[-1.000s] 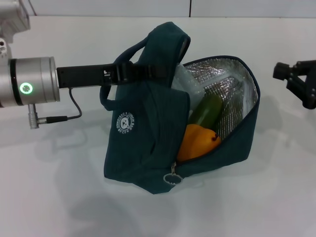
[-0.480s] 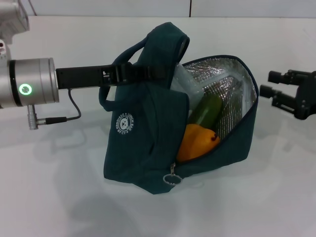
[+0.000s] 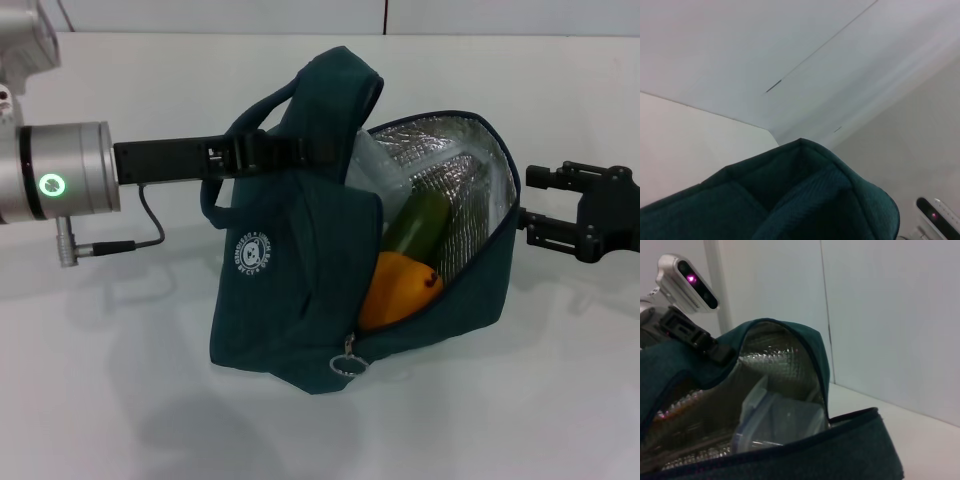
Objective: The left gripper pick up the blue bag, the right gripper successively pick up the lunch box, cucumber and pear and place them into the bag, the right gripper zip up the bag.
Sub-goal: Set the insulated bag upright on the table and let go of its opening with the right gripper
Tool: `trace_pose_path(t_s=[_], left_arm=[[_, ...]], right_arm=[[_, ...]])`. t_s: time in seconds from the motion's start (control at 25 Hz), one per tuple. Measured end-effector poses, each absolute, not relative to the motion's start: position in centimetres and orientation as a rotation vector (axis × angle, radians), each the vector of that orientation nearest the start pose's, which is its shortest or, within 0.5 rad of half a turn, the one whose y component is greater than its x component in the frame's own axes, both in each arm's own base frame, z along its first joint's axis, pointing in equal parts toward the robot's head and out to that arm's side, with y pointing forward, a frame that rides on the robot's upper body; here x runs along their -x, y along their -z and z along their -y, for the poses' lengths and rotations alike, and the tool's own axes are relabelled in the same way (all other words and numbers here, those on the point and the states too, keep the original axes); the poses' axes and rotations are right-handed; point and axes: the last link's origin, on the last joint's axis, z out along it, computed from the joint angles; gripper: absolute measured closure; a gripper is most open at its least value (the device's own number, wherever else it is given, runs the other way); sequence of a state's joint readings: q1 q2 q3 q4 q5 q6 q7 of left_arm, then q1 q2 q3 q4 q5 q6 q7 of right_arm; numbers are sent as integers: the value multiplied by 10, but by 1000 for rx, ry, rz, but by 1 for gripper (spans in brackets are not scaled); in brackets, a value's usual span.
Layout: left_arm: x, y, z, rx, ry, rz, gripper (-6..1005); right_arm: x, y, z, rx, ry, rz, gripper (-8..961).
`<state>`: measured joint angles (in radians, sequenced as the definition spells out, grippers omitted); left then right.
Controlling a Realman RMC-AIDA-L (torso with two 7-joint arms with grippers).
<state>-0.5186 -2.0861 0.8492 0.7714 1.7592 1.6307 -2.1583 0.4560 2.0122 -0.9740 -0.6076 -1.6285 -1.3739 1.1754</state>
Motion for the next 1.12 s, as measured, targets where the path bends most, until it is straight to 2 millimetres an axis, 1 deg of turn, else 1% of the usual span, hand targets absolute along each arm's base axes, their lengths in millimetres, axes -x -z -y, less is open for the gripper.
trace_pose_path(t_s=[0.2, 0.52, 0.76, 1.0, 1.12], left_arm=[[214, -9, -334, 2603, 1045, 1520, 954], [214, -10, -335, 2600, 1046, 1518, 954], [214, -10, -335, 2599, 1047, 1516, 954], [214, -11, -336, 2598, 1048, 1515, 954], [214, -11, -336, 2596, 1048, 1515, 954]], right_arm=[[-270, -5, -347, 2567, -672, -398, 343], [-262, 6, -357, 2582, -660, -376, 355], [-259, 11, -358, 2606, -638, -330, 364], [-258, 11, -357, 2604, -635, -286, 593], [-258, 10, -356, 2601, -640, -281, 730]])
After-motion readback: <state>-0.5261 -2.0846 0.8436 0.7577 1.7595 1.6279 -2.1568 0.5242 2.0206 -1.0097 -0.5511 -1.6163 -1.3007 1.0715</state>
